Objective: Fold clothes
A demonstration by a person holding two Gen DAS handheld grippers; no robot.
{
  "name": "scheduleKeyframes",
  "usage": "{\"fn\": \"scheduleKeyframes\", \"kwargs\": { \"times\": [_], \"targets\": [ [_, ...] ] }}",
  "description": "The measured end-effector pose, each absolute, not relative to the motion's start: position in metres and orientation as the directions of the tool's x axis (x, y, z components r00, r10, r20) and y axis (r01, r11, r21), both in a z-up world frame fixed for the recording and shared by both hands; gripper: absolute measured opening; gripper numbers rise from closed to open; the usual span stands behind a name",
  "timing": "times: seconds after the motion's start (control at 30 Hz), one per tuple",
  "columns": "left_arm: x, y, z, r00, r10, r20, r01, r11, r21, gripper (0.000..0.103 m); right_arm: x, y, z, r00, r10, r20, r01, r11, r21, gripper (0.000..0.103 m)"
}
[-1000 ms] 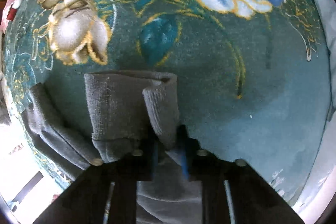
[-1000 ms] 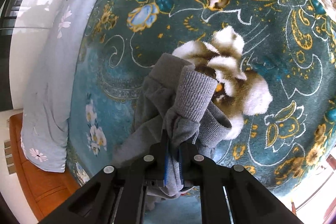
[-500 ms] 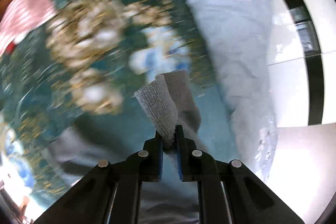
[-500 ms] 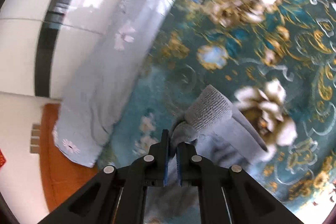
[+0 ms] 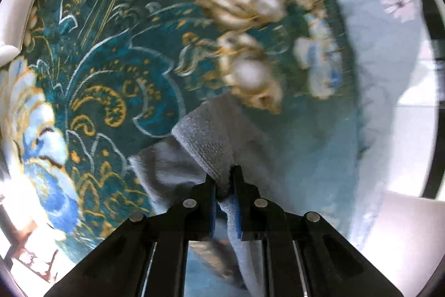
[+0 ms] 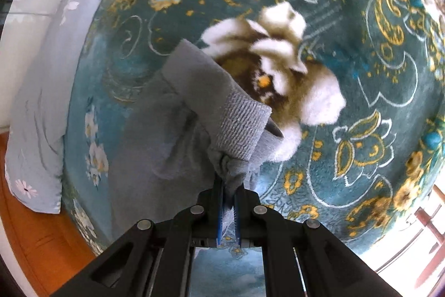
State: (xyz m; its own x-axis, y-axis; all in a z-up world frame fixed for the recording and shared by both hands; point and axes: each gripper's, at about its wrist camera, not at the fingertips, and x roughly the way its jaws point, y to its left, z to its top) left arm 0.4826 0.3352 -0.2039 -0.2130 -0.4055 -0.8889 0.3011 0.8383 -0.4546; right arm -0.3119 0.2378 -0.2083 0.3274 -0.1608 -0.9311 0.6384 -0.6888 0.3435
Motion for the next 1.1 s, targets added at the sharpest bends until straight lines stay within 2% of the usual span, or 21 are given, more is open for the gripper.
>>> {"fn": "scheduleKeyframes", "kwargs": {
  "times": [0.1, 0.2, 0.3, 0.33, 0.37, 0.43, 0.47, 0.63, 0.7, 0.73, 0.83, 0.9, 0.97, 1.03, 1.1],
  "targets": [
    [0.483, 0.343, -0.206, -0.221, -0.406, -0.887, 0.302, 0.836, -0.458, 0.01, -0.308, 0.238, -0.207, 0.311, -0.153, -0.938, 0.645, -0.691, 0.326, 0.006],
    [0.488, 0.353, -0.238, -0.257, -0.309, -0.916, 0.271, 0.887, -0.375, 0.011, -0.306, 0.241, -0.213, 0.298, -0.13, -0.946, 0.634, -0.714, 0.298, 0.006],
    [0.488, 0.356, -0.241, -0.273, -0.281, -0.92, 0.275, 0.894, -0.355, 0.018, -0.304, 0.241, -0.214, 0.292, -0.124, -0.948, 0.627, -0.724, 0.288, 0.007],
    [0.487, 0.355, -0.238, -0.271, -0.262, -0.926, 0.304, 0.89, -0.341, 0.027, -0.303, 0.24, -0.213, 0.29, -0.122, -0.949, 0.632, -0.721, 0.285, 0.007],
    [0.485, 0.353, -0.235, -0.262, -0.222, -0.939, 0.346, 0.887, -0.306, 0.041, -0.303, 0.24, -0.212, 0.287, -0.121, -0.95, 0.638, -0.716, 0.283, 0.007],
    [0.485, 0.355, -0.237, -0.246, -0.177, -0.953, 0.374, 0.889, -0.262, 0.051, -0.301, 0.238, -0.211, 0.281, -0.118, -0.952, 0.645, -0.712, 0.279, 0.007],
    [0.485, 0.358, -0.241, -0.254, -0.191, -0.948, 0.35, 0.896, -0.274, 0.052, -0.299, 0.237, -0.212, 0.28, -0.118, -0.953, 0.641, -0.715, 0.277, 0.007],
    [0.487, 0.366, -0.259, -0.258, -0.311, -0.915, 0.176, 0.916, -0.361, 0.052, -0.297, 0.242, -0.217, 0.275, -0.121, -0.954, 0.614, -0.741, 0.272, 0.01],
    [0.482, 0.36, -0.257, -0.233, -0.328, -0.915, 0.19, 0.908, -0.374, 0.039, -0.298, 0.245, -0.218, 0.282, -0.13, -0.95, 0.599, -0.75, 0.28, 0.01],
    [0.48, 0.356, -0.255, -0.227, -0.337, -0.914, 0.196, 0.903, -0.382, 0.023, -0.299, 0.246, -0.219, 0.286, -0.138, -0.948, 0.59, -0.754, 0.288, 0.01],
    [0.476, 0.347, -0.249, -0.206, -0.331, -0.921, 0.207, 0.905, -0.372, 0.015, -0.301, 0.248, -0.219, 0.304, -0.153, -0.94, 0.577, -0.756, 0.31, 0.012],
    [0.476, 0.345, -0.244, -0.197, -0.333, -0.922, 0.199, 0.907, -0.371, 0.014, -0.306, 0.255, -0.214, 0.318, -0.186, -0.93, 0.564, -0.751, 0.343, 0.027],
    [0.477, 0.343, -0.238, -0.19, -0.346, -0.919, 0.185, 0.907, -0.379, 0.014, -0.313, 0.263, -0.207, 0.33, -0.229, -0.916, 0.543, -0.748, 0.382, 0.053],
    [0.476, 0.34, -0.234, -0.184, -0.342, -0.922, 0.188, 0.908, -0.375, 0.014, -0.322, 0.274, -0.205, 0.335, -0.282, -0.899, 0.497, -0.758, 0.422, 0.057],
    [0.474, 0.335, -0.233, -0.177, -0.324, -0.929, 0.205, 0.911, -0.356, 0.014, -0.331, 0.283, -0.214, 0.331, -0.316, -0.889, 0.442, -0.781, 0.442, 0.057]
  ]
}}
